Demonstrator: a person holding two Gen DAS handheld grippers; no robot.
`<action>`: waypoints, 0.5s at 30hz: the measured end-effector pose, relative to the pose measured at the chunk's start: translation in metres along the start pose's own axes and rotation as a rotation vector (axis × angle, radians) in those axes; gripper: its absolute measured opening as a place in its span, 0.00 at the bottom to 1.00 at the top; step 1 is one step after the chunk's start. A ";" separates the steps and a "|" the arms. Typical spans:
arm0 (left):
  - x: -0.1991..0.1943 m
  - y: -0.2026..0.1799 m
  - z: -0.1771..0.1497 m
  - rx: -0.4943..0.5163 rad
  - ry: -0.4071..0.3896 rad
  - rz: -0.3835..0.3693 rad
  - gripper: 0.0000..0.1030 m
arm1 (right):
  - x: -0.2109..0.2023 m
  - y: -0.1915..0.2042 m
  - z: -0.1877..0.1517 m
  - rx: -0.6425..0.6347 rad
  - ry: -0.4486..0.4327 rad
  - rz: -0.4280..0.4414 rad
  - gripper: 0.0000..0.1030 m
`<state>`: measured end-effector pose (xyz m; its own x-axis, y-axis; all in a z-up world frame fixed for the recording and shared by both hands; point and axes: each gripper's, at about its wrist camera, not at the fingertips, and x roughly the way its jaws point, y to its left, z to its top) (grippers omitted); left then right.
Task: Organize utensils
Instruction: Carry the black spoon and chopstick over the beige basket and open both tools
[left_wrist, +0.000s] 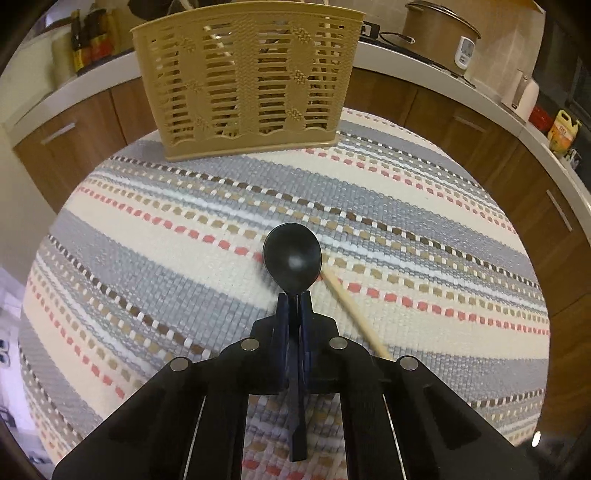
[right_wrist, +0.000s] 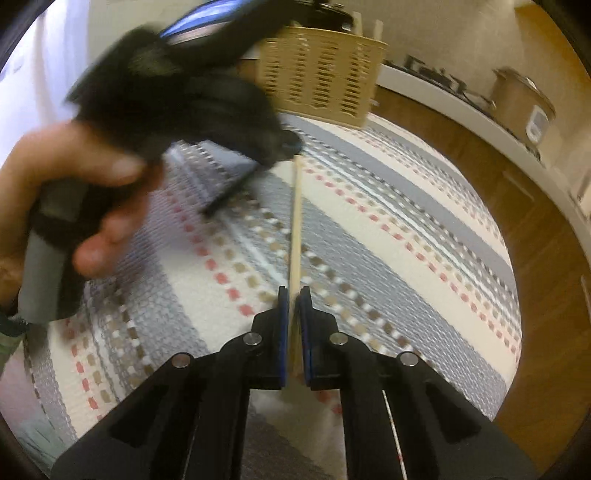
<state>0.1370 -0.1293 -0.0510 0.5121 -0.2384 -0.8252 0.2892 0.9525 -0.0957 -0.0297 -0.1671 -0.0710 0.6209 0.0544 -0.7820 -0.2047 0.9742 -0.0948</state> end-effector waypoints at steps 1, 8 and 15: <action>-0.002 0.004 -0.002 -0.009 0.005 -0.011 0.04 | -0.001 -0.007 -0.001 0.025 0.004 0.001 0.04; -0.016 0.035 -0.019 -0.073 0.017 -0.042 0.04 | 0.005 -0.041 0.008 0.158 0.047 0.175 0.06; -0.026 0.063 -0.025 -0.146 0.017 -0.094 0.04 | 0.026 -0.064 0.060 0.199 0.060 0.216 0.50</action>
<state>0.1211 -0.0585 -0.0495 0.4739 -0.3257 -0.8181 0.2142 0.9438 -0.2517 0.0450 -0.2146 -0.0486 0.5322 0.2576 -0.8065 -0.1713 0.9656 0.1954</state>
